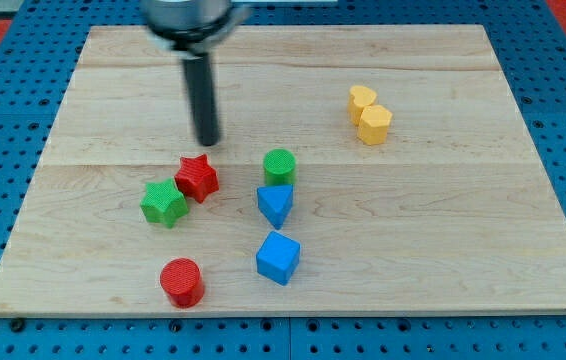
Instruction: Move the red star above the green circle
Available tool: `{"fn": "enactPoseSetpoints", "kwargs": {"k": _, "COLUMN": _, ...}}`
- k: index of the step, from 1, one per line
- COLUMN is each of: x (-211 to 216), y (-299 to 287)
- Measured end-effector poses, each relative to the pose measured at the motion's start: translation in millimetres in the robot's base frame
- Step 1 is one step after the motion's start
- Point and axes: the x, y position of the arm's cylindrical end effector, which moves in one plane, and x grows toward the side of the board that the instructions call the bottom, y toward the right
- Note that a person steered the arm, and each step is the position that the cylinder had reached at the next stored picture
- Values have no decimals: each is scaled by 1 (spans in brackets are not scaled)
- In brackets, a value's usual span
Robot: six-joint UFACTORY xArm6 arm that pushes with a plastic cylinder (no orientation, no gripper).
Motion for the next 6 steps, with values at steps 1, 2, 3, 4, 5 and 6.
{"fn": "enactPoseSetpoints", "kwargs": {"k": 1, "x": 68, "y": -24}}
{"fn": "enactPoseSetpoints", "kwargs": {"k": 2, "x": 112, "y": -21}}
{"fn": "enactPoseSetpoints", "kwargs": {"k": 3, "x": 110, "y": -3}}
{"fn": "enactPoseSetpoints", "kwargs": {"k": 4, "x": 65, "y": 14}}
{"fn": "enactPoseSetpoints", "kwargs": {"k": 5, "x": 17, "y": 16}}
{"fn": "enactPoseSetpoints", "kwargs": {"k": 6, "x": 11, "y": 22}}
